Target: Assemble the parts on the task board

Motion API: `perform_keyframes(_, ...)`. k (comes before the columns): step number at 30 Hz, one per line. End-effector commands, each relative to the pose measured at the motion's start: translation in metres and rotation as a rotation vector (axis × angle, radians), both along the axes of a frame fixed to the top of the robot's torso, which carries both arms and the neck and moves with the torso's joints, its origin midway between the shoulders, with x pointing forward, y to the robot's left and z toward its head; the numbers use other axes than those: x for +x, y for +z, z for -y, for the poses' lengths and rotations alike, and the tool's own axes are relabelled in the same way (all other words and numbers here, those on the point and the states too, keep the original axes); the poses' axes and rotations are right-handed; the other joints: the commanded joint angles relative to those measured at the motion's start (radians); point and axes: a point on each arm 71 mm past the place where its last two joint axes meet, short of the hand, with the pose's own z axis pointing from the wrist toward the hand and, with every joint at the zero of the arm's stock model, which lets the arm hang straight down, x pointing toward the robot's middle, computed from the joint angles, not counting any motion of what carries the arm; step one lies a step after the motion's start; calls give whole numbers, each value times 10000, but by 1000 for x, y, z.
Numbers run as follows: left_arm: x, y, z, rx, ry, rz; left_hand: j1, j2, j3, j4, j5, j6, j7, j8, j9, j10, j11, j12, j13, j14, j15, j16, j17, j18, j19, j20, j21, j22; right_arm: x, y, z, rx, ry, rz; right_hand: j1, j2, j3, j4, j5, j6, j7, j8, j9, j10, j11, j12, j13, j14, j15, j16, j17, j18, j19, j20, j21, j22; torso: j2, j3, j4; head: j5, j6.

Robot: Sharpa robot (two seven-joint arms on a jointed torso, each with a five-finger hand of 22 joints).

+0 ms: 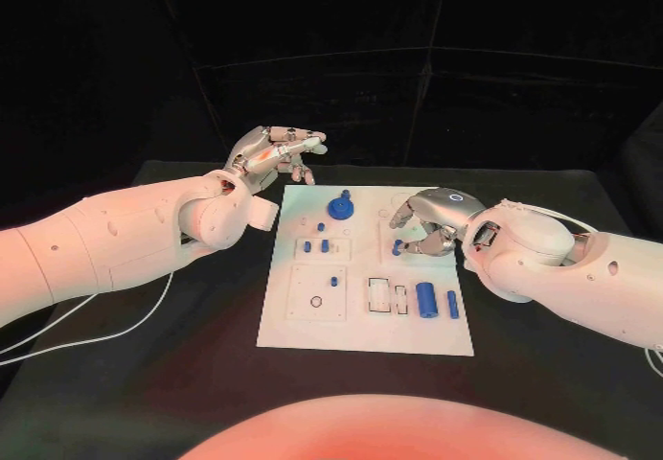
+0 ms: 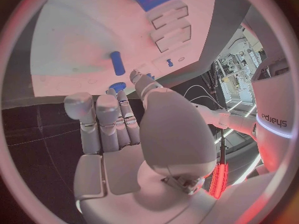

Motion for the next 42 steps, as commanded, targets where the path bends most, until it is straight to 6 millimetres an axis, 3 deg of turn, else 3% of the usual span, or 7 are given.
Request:
perform_keyframes(1, 0, 1, 2, -111, -128, 4, -102, -16, -64, 12, 62, -41, -8, 66, -3, -61, 25, 53, 13, -71, 9, -31, -17, 126, -81, 18, -60, -9, 0, -6, 1, -788, -76, -663, 76, 30, -96, 21, -43, 12, -83, -30, -3, -60, -5, 65, 6, -33, -38, -56, -25, 66, -84, -4, -71, -34, -5, 7, -31, 10, 12)
perform_keyframes(9, 0, 2, 3, -127, -141, 23, -102, -16, -64, 12, 62, -41, -8, 66, -3, -61, 25, 53, 13, -71, 9, -31, -17, 126, -81, 18, -60, -9, 2, -10, -2, -1190, 21, -1014, 197, 153, -214, 53, -30, 68, -58, -7, 8, 38, -43, 261, 26, -8, -65, -37, -14, 61, -48, -27, -75, -17, -7, 8, 25, 7, -6)
perform_keyframes(16, 0, 2, 2, -112, -72, 56, -95, -12, -68, 9, 65, -44, -11, 73, -1, -67, 23, 64, 15, -74, 9, -28, -20, 127, -80, 20, -65, -15, 4, -12, -7, -1257, 140, -1097, 338, 377, -186, 80, 36, 214, -38, 25, 19, 430, -134, 594, 32, 23, -140, -34, -33, 35, 67, -81, -14, 103, -2, 4, -12, 26, -6)
perform_keyframes(22, 1, 2, 2, -114, -87, 48, -95, -12, -68, 9, 65, -44, -11, 73, -1, -67, 23, 64, 15, -74, 9, -28, -20, 127, -80, 20, -65, -15, 6, -12, -10, -1147, 180, -1033, 492, 701, 255, 144, 104, 509, -48, 81, 34, 1216, -277, 808, 4, 109, -258, 142, 156, -36, 328, -176, 218, 489, -1, 12, -9, 16, -23)
perform_keyframes(42, 1, 1, 3, -121, -138, 18, -50, -11, -71, -23, 71, -53, -18, 94, 3, -85, 17, 98, 20, -81, 5, -18, -30, 132, -76, 21, -79, -31, 10, -13, -18, -954, 149, -886, 557, 800, 895, 166, -51, 1079, -82, 188, 69, 2028, -396, 630, 2, 227, -353, 521, 543, -115, 573, -285, 490, 923, -1, 11, -2, 24, -86)
